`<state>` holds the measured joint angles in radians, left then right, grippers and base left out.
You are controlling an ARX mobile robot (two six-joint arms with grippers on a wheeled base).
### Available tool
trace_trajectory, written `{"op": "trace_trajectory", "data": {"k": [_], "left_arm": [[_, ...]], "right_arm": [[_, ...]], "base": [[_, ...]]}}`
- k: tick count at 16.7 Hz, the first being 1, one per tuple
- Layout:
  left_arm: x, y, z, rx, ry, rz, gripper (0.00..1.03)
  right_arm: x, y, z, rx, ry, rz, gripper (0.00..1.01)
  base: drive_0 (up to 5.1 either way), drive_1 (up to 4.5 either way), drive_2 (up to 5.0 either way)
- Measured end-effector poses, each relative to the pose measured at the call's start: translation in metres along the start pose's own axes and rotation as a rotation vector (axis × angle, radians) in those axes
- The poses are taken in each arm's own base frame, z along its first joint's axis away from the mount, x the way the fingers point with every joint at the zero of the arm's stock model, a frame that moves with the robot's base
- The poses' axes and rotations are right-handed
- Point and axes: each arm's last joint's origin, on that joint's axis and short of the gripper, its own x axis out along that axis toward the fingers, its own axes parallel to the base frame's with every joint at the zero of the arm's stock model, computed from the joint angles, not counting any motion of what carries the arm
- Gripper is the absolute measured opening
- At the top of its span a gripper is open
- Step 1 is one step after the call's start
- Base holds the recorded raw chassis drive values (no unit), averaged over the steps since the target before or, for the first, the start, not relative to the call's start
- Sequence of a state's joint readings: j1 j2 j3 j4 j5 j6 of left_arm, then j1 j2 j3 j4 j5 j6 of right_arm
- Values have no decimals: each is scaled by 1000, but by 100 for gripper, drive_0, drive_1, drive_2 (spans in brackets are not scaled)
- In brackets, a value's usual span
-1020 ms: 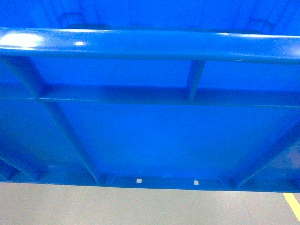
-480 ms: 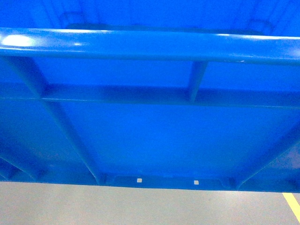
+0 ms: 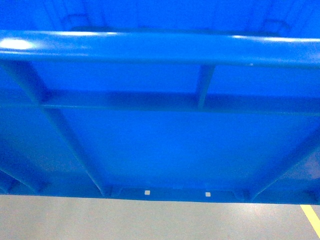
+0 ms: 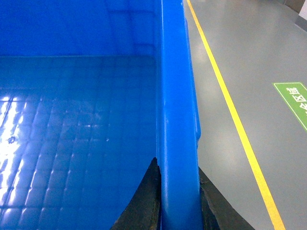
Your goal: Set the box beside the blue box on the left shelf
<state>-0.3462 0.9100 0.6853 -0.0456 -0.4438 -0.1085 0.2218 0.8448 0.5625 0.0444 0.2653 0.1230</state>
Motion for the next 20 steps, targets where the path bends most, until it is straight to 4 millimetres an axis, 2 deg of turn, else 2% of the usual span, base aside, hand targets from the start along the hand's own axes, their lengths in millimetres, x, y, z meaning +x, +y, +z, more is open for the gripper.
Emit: {"op": "trace_trajectory", "data": {"k": [20], "left_arm": [[0, 0, 0, -2, -4, -3, 10]], "right_arm": [[0, 0, 0, 0, 0, -1, 10]], "base": [[1, 430, -427]]}}
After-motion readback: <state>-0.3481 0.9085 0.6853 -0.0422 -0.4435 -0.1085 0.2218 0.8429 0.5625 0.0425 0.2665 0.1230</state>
